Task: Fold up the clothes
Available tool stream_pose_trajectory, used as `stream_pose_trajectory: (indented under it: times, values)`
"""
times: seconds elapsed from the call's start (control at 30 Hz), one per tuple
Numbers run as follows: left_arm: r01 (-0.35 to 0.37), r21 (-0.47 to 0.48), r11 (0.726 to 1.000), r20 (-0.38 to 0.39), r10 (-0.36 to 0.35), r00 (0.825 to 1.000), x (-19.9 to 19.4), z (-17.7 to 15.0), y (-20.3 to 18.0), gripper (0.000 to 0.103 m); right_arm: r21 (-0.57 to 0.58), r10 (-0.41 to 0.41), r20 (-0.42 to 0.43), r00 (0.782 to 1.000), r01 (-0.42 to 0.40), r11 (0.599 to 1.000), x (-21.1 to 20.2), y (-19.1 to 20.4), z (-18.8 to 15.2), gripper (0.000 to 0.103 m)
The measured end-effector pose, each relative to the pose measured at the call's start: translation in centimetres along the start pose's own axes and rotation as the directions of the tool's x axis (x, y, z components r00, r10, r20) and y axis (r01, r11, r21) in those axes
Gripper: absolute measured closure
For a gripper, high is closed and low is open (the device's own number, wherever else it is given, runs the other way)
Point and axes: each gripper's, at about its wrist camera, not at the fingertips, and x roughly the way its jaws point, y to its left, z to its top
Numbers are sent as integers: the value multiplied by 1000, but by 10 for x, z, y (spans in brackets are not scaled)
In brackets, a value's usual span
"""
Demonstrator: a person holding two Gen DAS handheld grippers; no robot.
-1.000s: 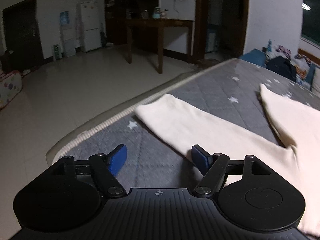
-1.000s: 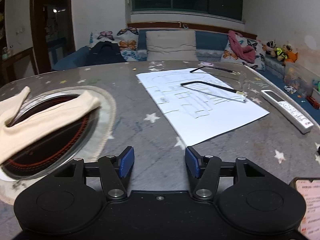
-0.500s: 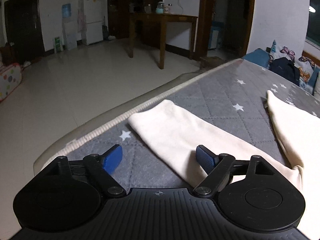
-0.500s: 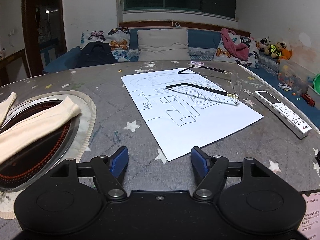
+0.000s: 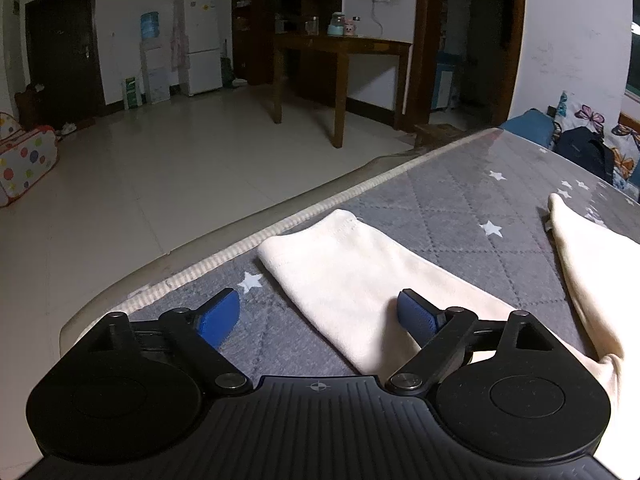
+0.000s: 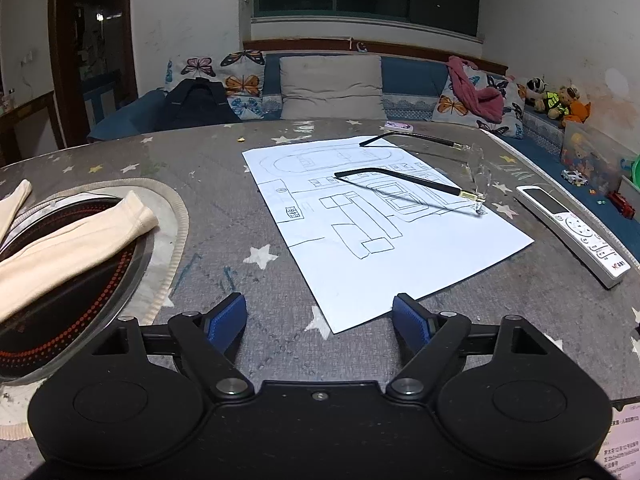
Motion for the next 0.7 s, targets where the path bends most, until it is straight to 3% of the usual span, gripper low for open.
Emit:
stream_pose_trajectory:
  times: [0.23, 0.37, 0.7]
  values:
    - [-17, -7, 1000, -2, 17, 1000, 4, 0, -2, 11, -6, 2, -5, 1000, -2, 1000, 2, 0, 0, 17]
    - [-30, -10, 999, -8, 30, 1000, 5, 0, -2, 6, -9, -2, -11, 1000, 2, 1000, 4, 0, 0, 7]
    - [-38, -19, 999, -16, 37, 999, 7, 0, 0, 1, 0, -16, -23, 1000, 16, 1000, 7, -1, 0, 0]
